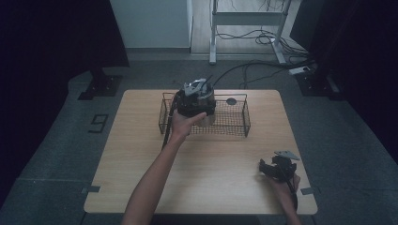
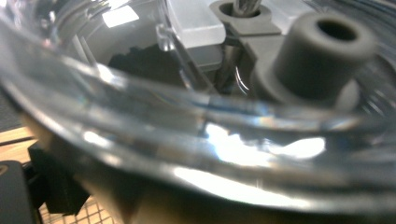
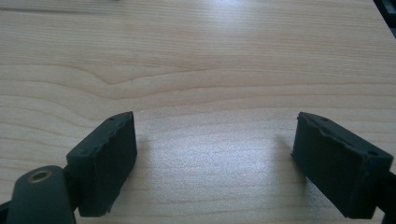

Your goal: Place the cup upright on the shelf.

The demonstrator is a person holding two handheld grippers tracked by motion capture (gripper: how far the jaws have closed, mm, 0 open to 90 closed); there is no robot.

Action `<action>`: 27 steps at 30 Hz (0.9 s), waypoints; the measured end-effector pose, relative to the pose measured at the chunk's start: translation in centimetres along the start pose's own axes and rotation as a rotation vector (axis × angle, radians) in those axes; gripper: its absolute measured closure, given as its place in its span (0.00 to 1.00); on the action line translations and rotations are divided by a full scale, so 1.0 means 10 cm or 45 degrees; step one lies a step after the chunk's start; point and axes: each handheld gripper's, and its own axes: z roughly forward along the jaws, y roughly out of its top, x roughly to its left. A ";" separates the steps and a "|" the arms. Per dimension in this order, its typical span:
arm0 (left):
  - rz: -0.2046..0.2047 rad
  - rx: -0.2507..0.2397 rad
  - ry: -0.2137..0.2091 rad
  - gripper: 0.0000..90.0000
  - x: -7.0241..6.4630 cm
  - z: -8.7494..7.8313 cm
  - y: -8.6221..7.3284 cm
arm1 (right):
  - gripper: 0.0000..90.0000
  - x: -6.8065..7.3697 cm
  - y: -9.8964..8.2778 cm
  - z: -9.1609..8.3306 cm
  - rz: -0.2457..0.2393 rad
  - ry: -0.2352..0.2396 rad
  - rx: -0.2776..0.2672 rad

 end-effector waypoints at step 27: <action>-0.063 0.080 0.097 0.04 0.18 0.42 -0.04 | 0.15 0.00 0.00 0.00 0.000 0.000 0.001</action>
